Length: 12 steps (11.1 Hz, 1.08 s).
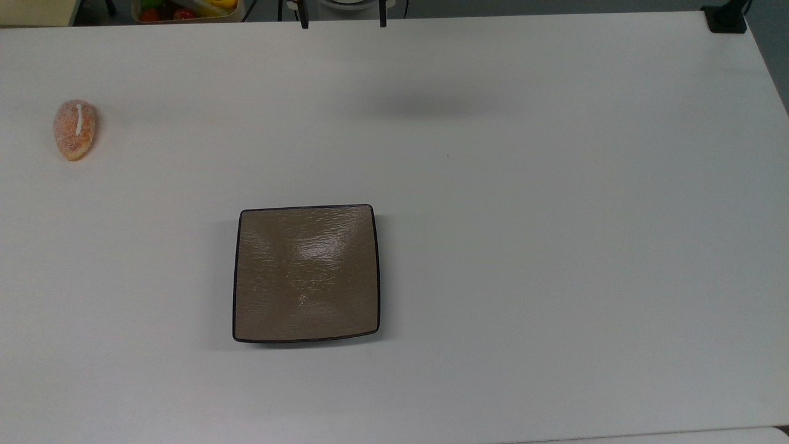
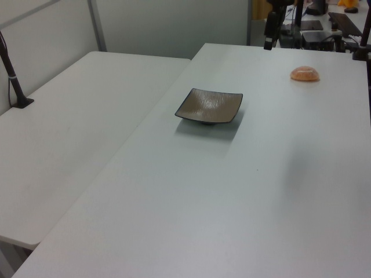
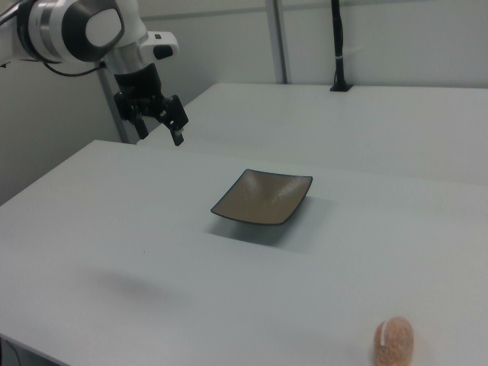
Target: Bread is placed on a ceramic plate
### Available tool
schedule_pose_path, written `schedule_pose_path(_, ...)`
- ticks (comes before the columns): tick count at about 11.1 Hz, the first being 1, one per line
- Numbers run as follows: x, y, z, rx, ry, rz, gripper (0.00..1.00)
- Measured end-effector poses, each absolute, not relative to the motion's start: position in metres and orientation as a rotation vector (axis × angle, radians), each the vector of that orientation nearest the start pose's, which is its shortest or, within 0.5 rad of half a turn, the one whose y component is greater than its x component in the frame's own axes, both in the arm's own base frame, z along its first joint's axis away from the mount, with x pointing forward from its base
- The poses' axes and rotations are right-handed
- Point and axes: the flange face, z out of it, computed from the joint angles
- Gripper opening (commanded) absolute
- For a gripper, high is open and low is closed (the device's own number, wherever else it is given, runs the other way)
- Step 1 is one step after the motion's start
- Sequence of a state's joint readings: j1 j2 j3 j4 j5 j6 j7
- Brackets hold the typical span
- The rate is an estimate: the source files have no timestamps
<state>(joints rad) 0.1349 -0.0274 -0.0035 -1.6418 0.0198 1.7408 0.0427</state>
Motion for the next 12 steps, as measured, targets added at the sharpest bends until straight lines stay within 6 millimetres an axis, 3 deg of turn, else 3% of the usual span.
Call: schedule_pose_path(12, 0.5539, 0.0772, 0.6216, -3.104, -0.143, -0.169, 1.0)
